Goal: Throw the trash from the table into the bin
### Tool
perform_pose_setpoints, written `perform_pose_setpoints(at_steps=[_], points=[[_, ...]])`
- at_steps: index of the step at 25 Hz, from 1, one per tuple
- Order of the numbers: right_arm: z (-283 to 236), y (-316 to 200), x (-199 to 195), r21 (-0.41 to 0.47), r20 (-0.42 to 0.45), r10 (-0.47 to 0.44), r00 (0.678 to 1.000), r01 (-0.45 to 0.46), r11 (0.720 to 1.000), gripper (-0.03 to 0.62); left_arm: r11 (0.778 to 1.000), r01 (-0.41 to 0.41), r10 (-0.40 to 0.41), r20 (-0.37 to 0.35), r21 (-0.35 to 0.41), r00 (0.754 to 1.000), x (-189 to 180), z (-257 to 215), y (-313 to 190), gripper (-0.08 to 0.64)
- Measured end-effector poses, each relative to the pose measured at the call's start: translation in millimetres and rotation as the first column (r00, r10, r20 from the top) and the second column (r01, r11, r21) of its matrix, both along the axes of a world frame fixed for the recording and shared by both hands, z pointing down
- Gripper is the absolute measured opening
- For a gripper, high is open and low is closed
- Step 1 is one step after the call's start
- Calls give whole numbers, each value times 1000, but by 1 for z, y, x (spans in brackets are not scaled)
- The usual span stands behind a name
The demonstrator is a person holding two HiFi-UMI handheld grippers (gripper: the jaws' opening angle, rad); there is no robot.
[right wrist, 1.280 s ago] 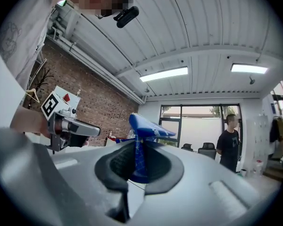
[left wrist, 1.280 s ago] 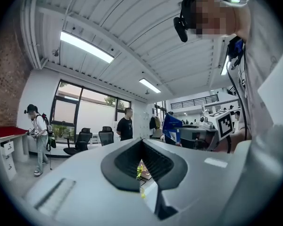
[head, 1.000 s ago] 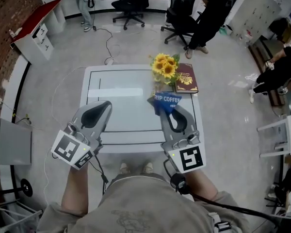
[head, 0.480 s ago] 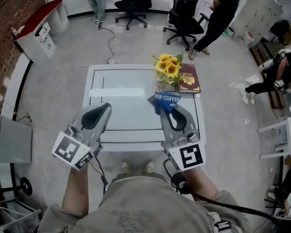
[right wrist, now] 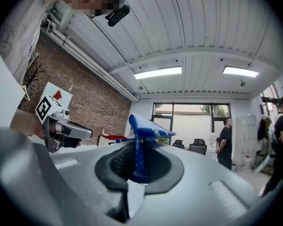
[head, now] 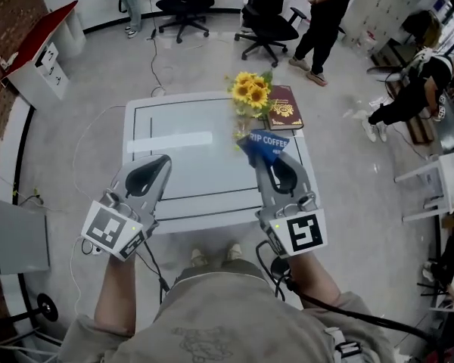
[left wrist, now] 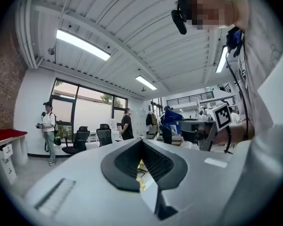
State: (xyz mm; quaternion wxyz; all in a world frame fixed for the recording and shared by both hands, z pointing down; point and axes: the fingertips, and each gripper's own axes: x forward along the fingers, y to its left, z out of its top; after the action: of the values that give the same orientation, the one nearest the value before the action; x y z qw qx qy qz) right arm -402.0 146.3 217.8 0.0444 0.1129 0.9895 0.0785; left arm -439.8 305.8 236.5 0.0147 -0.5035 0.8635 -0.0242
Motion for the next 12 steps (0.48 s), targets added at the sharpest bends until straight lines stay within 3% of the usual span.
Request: perform_pose_setpoints(at_steps=[7, 12], points=[[-9, -43, 44, 17, 41, 150, 988, -151, 988, 20, 986, -167, 167, 3, 22, 986, 17, -2, -48, -2], [-17, -102, 99, 48, 53, 353, 934, -356, 933, 18, 929, -366, 367, 7, 55, 930, 46, -3, -118, -2]])
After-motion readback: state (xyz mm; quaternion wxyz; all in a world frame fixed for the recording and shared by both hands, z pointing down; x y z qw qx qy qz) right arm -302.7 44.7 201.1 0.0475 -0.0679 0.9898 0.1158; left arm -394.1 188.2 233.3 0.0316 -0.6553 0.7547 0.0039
